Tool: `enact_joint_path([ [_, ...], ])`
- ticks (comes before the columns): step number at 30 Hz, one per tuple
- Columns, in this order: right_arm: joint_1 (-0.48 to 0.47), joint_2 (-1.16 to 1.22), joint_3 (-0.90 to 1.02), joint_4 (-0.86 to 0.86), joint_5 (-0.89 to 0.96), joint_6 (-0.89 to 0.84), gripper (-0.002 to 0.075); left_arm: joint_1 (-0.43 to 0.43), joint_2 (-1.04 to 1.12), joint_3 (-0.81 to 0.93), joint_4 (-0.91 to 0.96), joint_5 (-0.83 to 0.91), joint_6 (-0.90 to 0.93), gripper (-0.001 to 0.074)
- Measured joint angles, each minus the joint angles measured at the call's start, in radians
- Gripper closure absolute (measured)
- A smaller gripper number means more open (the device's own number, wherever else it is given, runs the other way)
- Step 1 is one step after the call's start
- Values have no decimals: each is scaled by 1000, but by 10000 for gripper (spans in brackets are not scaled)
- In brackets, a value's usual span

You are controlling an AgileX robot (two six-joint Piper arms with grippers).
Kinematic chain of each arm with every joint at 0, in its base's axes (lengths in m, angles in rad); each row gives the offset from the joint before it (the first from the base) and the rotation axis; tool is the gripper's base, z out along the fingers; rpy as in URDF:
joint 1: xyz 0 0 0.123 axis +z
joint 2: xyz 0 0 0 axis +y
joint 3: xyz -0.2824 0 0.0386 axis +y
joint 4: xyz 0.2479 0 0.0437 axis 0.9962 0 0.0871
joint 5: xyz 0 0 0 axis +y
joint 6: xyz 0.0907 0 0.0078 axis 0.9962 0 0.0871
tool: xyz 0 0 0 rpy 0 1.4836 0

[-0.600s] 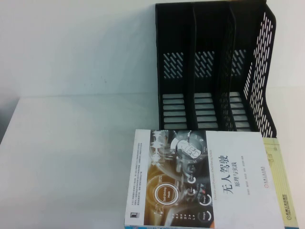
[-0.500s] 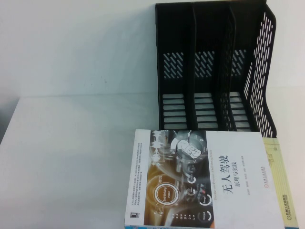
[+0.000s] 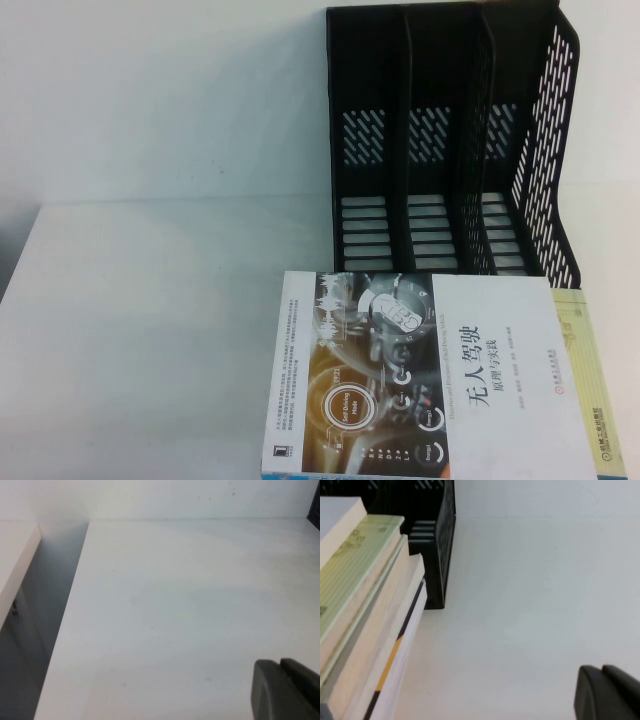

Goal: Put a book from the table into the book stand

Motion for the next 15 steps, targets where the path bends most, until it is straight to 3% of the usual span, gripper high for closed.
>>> enact_joint_path([
  [8, 0, 0, 0, 0, 0, 0, 729, 0, 0, 0, 0, -17, 0, 737],
  [15, 0, 0, 8, 0, -67, 0, 729, 0, 0, 6, 2, -154, 0, 737],
])
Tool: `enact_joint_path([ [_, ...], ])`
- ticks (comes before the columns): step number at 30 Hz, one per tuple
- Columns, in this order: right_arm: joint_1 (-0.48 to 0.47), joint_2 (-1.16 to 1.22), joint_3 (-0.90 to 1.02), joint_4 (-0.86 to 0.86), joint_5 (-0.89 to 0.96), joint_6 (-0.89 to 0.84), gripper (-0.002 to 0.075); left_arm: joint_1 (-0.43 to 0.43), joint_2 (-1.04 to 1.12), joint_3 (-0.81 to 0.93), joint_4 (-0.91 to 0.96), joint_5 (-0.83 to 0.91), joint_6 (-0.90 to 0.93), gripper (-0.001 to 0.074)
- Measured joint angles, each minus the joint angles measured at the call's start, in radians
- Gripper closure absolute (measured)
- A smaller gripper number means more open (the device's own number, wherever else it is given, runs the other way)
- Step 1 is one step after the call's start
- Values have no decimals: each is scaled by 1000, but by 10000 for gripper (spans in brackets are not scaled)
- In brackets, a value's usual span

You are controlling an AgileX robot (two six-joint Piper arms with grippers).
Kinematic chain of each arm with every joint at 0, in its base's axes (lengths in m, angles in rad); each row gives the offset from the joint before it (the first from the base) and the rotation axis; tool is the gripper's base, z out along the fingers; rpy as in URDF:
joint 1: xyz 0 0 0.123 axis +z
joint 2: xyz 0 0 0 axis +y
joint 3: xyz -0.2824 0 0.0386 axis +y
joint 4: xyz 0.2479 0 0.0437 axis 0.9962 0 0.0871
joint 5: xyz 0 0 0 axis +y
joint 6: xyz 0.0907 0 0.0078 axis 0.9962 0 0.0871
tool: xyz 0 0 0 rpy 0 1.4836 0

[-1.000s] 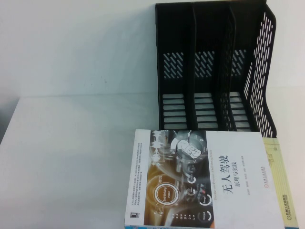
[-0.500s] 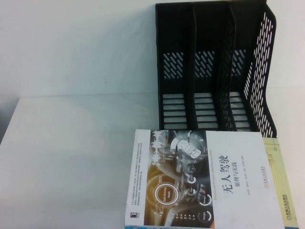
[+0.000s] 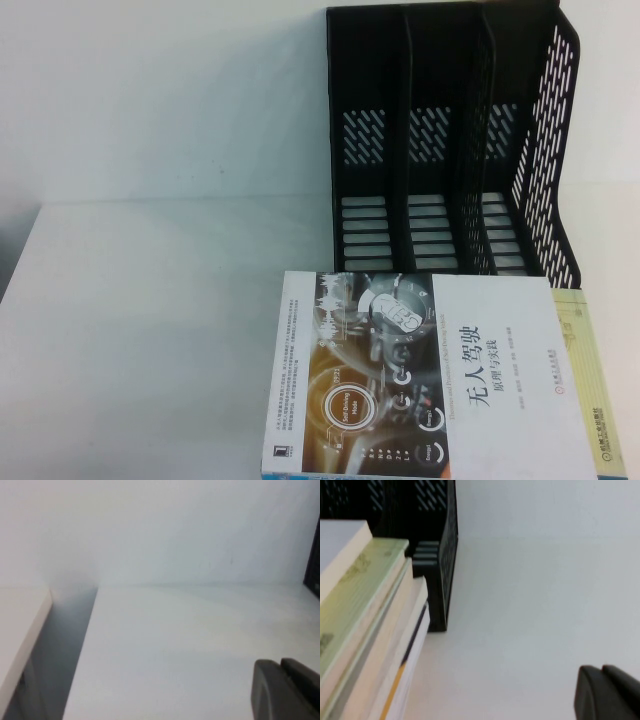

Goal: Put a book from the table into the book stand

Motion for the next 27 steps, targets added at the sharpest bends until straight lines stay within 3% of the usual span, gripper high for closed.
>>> enact_joint_path([
  [3, 0, 0, 2, 0, -117, 0, 729, 0, 0, 0, 0, -131, 0, 737],
  [10, 0, 0, 2, 13, -578, 24, 729, 0, 0, 0, 9, -544, 14, 737],
  [15, 0, 0, 2, 19, -740, 28, 729, 0, 0, 0, 13, -759, -14, 737],
  [22, 0, 0, 2, 62, -775, 28, 729, 0, -2, 0, -84, -839, -41, 737],
  [27, 0, 0, -78, 83, -538, 28, 729, 0, -4, -45, -218, -737, -98, 737],
])
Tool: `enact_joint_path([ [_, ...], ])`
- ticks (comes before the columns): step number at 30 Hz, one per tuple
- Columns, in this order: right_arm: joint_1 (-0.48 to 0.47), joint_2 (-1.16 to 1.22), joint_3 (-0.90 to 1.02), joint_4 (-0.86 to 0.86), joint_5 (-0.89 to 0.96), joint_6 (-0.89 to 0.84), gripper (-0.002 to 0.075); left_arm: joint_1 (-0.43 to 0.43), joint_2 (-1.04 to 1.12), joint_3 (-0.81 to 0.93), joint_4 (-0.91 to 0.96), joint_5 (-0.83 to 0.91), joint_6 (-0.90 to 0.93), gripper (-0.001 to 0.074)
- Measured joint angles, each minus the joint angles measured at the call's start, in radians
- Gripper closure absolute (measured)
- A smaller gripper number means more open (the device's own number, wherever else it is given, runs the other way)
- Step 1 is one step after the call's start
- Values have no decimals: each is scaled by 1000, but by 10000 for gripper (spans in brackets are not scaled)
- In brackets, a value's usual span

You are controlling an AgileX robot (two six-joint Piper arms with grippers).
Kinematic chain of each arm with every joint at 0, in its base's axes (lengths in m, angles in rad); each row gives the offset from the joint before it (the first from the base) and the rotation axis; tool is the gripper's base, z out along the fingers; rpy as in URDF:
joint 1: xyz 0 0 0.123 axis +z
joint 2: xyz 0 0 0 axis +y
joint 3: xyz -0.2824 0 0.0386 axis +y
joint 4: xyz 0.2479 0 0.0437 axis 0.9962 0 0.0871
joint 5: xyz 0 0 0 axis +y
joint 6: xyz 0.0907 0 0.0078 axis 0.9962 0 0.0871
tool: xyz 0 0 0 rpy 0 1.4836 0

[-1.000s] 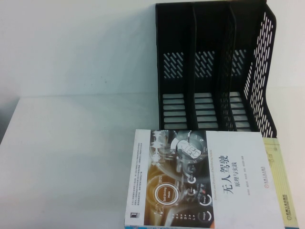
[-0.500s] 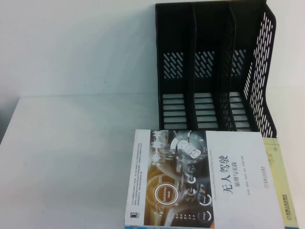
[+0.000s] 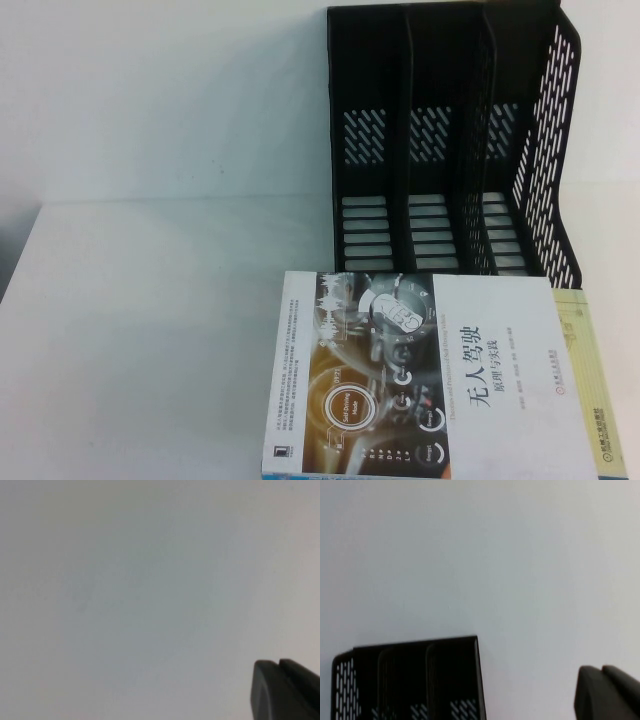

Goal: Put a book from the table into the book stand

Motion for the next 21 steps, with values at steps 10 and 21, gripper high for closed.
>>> enact_joint_path([
  [10, 0, 160, -428, -1, 624, 0, 728, 0, 101, -391, -2, 560, 143, 737],
  [21, 0, 644, -676, 327, 879, -104, 728, 0, 503, -406, -369, 910, 106, 737],
])
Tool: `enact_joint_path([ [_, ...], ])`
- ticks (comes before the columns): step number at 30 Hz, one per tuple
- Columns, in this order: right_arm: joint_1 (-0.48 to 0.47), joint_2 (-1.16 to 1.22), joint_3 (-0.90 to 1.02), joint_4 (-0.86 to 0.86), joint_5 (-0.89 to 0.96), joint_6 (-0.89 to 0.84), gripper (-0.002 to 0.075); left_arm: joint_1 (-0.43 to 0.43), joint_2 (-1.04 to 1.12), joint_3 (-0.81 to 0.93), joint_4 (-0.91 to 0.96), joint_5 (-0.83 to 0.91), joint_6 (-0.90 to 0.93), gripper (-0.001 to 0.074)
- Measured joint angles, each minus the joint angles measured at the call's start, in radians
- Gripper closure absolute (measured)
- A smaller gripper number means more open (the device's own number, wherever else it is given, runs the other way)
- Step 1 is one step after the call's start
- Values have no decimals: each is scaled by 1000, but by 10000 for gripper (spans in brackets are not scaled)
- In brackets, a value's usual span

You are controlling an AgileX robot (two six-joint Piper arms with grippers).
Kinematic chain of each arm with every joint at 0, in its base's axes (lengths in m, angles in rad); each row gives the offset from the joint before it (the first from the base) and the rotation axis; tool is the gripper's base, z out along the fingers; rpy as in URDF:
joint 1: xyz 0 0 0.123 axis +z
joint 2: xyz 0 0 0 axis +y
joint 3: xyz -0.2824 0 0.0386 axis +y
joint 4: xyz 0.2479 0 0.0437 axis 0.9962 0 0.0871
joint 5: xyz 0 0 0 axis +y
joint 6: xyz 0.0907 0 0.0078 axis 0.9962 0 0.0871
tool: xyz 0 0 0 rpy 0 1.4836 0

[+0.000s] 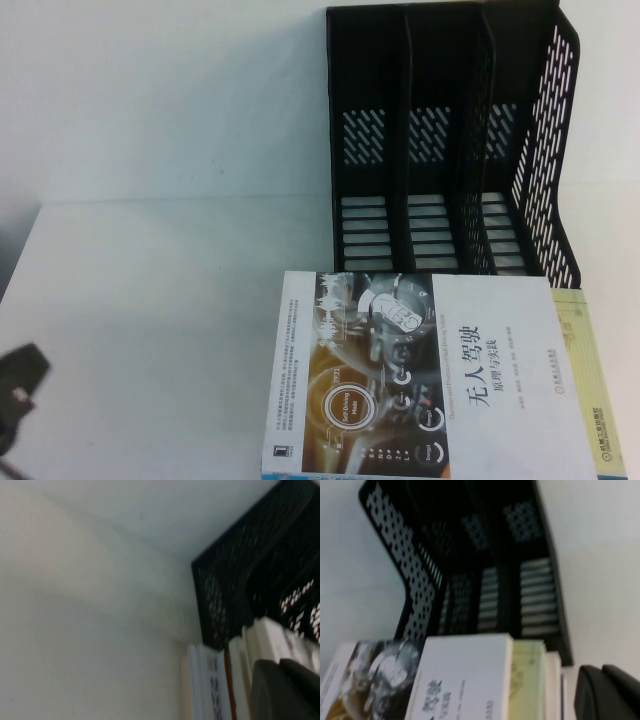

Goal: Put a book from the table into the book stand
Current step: Push book with right arm

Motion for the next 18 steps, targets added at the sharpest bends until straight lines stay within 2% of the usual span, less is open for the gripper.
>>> enact_joint_path([
  [2, 0, 119, -2, 110, 31, -88, 728, 0, 116, 0, -94, 74, 77, 737],
  [6, 0, 350, -4, 281, 101, -263, 728, 0, 321, 0, -365, 135, 360, 737],
  [11, 13, 556, -5, 356, 123, -366, 728, 0, 515, -33, -700, 198, 665, 737],
  [15, 58, 629, -5, 366, 119, -393, 728, 0, 651, -90, -805, 256, 776, 733],
  [18, 95, 639, -5, 371, 101, -403, 728, 0, 746, -140, -819, 318, 801, 675],
])
